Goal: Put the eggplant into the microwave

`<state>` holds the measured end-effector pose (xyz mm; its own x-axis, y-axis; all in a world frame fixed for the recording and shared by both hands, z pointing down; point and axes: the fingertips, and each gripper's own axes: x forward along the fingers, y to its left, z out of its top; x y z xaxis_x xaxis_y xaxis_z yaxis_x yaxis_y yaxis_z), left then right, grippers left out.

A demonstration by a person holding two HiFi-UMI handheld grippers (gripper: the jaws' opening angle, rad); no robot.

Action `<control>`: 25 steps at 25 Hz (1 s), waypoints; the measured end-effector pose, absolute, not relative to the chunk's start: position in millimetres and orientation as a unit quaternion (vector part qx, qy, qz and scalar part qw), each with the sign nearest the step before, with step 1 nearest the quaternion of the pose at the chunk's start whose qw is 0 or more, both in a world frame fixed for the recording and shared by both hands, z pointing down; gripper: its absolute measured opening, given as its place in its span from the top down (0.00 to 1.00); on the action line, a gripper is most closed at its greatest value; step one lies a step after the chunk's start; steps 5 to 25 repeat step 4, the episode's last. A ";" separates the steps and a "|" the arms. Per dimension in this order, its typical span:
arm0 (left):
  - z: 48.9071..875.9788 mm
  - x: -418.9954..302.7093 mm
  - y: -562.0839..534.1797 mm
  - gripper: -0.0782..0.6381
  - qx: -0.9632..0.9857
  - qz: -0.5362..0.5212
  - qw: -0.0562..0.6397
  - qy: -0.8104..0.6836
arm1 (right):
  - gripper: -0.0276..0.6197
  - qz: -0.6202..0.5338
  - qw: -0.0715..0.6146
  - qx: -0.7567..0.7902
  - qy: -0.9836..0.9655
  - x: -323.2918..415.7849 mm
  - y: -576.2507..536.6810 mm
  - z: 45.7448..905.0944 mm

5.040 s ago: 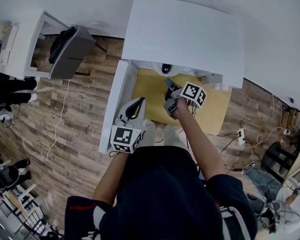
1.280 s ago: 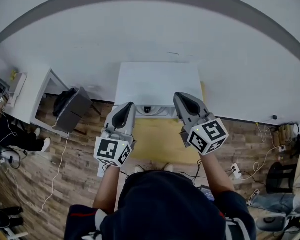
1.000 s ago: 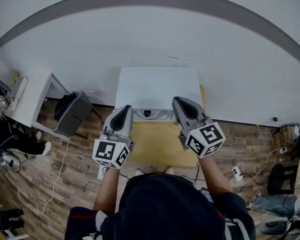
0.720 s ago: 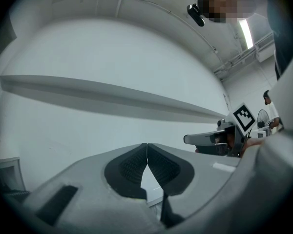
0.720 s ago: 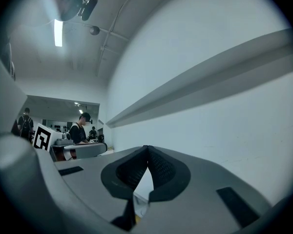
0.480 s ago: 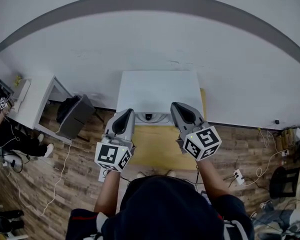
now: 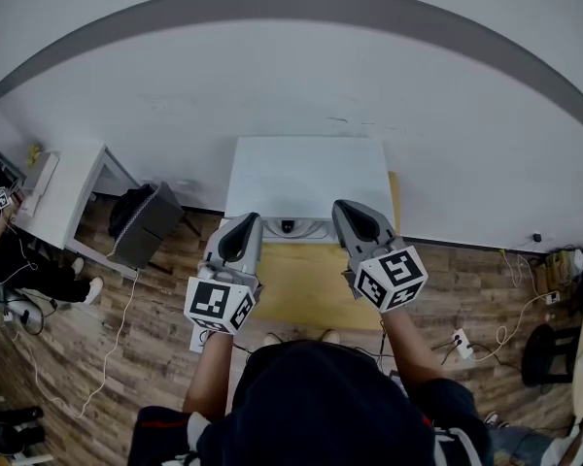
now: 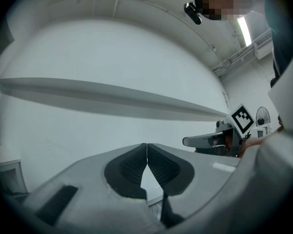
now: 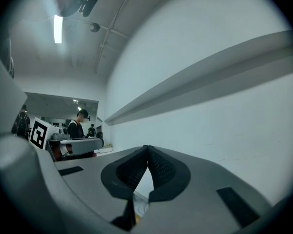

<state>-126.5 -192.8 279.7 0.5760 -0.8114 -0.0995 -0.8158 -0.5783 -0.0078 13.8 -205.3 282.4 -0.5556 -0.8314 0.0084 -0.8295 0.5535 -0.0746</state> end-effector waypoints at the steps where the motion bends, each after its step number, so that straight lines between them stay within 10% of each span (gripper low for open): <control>1: 279.7 -126.3 -192.3 0.87 -0.887 0.043 0.026 0.459 | 0.94 -0.034 0.013 -0.471 0.881 13.6 -204.8 282.5; 25: 279.4 -126.1 -190.3 0.87 -0.887 0.042 0.028 0.460 | 0.94 -0.035 0.014 -0.471 0.881 12.9 -202.7 282.9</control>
